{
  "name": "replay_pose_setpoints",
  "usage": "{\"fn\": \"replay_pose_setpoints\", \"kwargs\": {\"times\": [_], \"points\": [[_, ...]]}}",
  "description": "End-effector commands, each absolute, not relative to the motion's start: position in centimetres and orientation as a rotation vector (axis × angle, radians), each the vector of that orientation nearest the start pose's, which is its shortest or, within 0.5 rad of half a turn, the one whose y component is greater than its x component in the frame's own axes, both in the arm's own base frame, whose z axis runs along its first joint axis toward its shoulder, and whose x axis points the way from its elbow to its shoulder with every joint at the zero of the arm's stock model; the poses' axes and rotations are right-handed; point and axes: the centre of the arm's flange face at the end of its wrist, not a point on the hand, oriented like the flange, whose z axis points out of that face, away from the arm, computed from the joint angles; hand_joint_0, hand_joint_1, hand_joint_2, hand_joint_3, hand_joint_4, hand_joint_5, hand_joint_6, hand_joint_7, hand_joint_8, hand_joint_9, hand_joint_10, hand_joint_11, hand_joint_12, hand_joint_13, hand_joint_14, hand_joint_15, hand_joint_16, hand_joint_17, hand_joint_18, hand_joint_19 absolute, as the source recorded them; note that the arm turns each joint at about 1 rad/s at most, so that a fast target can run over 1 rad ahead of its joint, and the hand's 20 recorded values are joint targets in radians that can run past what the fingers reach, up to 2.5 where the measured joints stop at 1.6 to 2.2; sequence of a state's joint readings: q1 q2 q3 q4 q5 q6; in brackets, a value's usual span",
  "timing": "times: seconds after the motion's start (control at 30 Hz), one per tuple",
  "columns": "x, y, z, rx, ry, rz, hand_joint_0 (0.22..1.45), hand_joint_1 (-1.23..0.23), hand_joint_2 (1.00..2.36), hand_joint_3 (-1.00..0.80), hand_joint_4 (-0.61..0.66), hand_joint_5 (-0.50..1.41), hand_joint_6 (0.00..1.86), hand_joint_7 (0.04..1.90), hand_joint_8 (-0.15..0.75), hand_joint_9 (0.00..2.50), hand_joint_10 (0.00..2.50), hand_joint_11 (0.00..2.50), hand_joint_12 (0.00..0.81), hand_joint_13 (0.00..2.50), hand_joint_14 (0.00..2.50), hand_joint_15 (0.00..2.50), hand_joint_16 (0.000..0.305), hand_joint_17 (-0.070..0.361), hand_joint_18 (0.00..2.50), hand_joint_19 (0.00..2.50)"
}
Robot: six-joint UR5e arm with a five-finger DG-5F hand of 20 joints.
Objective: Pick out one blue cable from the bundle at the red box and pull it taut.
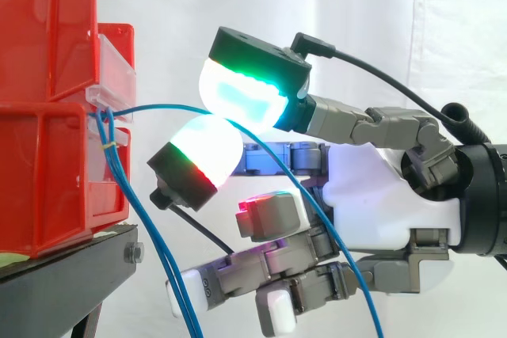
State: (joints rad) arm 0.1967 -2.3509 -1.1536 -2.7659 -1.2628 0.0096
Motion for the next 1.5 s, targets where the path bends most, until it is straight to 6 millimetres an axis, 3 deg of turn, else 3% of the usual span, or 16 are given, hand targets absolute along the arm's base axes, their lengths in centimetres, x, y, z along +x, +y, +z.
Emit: {"fn": "replay_pose_setpoints", "kwargs": {"times": [0.0, 0.57, 0.73, 0.87, 1.07, 1.47], "points": [[77.4, -1.3, 23.0, 1.306, 1.118, 1.153, 0.69, -0.88, 1.02, 0.03, -0.44, -0.12, 0.91, 1.33, 0.199, 1.29, 0.03, 0.99, 0.286, 0.81, 0.02, 0.39, 0.039, 0.088, 0.90, 0.79], [74.4, -2.3, 26.5, 1.364, 1.272, 1.059, 0.69, -0.87, 1.02, 0.02, -0.42, -0.12, 0.92, 1.30, 0.216, 1.35, 0.03, 1.02, 0.256, 0.86, 0.02, 0.41, 0.033, 0.075, 0.91, 0.75], [74.0, -2.5, 26.0, 1.392, 1.297, 1.031, 0.70, -0.87, 1.02, 0.00, -0.38, -0.12, 0.92, 1.30, 0.249, 1.18, 0.03, 1.06, 0.267, 0.87, 0.02, 0.47, 0.034, 0.076, 0.90, 0.77], [73.9, -2.5, 26.0, 1.395, 1.300, 1.031, 0.70, -0.85, 1.02, -0.01, -0.37, -0.13, 0.93, 1.28, 0.247, 1.08, 0.03, 1.24, 0.273, 0.91, 0.02, 0.59, 0.034, 0.077, 0.89, 0.80], [73.8, -2.2, 25.6, 1.391, 1.310, 1.032, 0.70, -0.83, 1.02, -0.03, -0.34, -0.14, 0.93, 1.23, 0.244, 1.07, 0.02, 1.32, 0.307, 1.08, 0.02, 0.84, 0.037, 0.083, 1.10, 1.16], [73.7, -2.1, 24.4, 1.368, 1.285, 1.052, 0.70, -0.82, 1.02, -0.03, -0.32, -0.14, 0.94, 1.23, 0.245, 1.15, 0.02, 1.43, 0.285, 1.39, 0.01, 1.23, 0.030, 0.068, 1.30, 1.57]]}}
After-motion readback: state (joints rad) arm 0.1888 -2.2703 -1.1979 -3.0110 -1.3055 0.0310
